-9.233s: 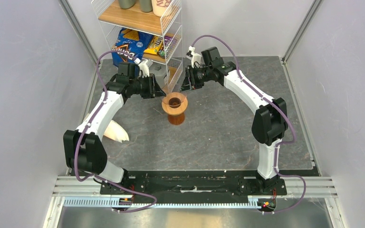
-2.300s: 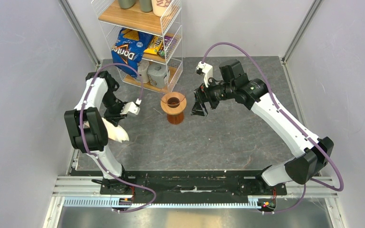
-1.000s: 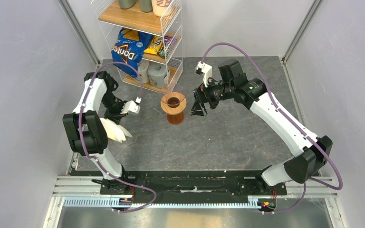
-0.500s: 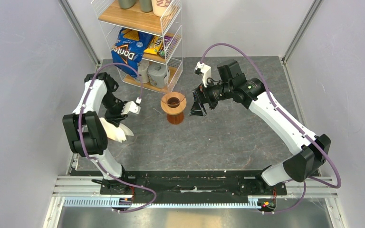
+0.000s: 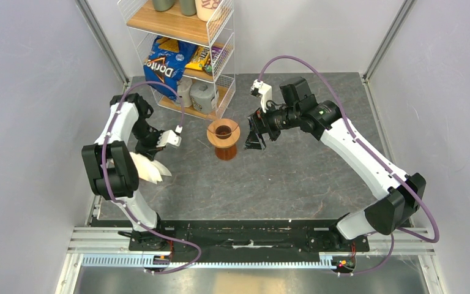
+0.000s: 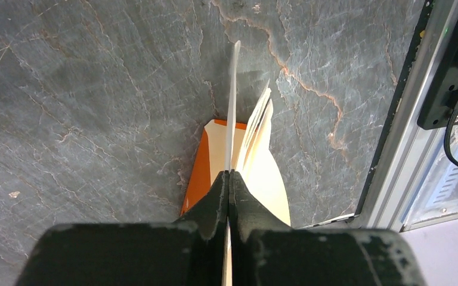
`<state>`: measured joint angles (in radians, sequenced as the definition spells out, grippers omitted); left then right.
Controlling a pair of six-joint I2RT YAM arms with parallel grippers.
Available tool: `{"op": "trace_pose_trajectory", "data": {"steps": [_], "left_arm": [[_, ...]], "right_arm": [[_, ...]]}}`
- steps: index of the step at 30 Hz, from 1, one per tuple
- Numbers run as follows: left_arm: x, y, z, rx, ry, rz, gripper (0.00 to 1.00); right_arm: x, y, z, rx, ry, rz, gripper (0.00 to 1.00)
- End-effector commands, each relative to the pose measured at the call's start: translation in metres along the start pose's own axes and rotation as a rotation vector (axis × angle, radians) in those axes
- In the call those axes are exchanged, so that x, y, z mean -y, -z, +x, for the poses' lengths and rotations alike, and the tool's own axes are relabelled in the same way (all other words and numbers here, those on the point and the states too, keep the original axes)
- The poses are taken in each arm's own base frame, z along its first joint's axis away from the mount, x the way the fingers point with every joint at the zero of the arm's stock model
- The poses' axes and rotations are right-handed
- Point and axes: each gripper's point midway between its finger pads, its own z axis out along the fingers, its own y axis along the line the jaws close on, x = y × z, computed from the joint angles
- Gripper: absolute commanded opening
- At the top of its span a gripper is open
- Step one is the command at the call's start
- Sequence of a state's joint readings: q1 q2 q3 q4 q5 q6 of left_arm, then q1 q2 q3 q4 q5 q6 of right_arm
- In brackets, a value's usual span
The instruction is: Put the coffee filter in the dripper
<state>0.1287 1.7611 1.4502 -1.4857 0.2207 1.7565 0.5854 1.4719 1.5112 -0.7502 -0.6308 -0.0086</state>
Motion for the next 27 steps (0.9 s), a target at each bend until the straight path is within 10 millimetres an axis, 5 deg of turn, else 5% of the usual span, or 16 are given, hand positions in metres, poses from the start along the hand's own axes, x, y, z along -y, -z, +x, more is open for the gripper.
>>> {"op": "trace_pose_trajectory", "data": {"steps": [1, 17, 27], "left_arm": [[-0.002, 0.013, -0.006, 0.021, 0.01, -0.037, 0.02], [0.026, 0.071, -0.054, 0.158, 0.009, -0.191, 0.02], [0.059, 0.147, -0.132, 0.393, -0.152, -0.526, 0.02]], "right_arm": [[-0.001, 0.001, -0.008, 0.029, 0.017, -0.004, 0.97], [-0.01, 0.007, -0.02, 0.079, 0.051, -0.029, 0.97], [-0.037, 0.029, -0.043, 0.2, 0.075, -0.083, 0.97]]}}
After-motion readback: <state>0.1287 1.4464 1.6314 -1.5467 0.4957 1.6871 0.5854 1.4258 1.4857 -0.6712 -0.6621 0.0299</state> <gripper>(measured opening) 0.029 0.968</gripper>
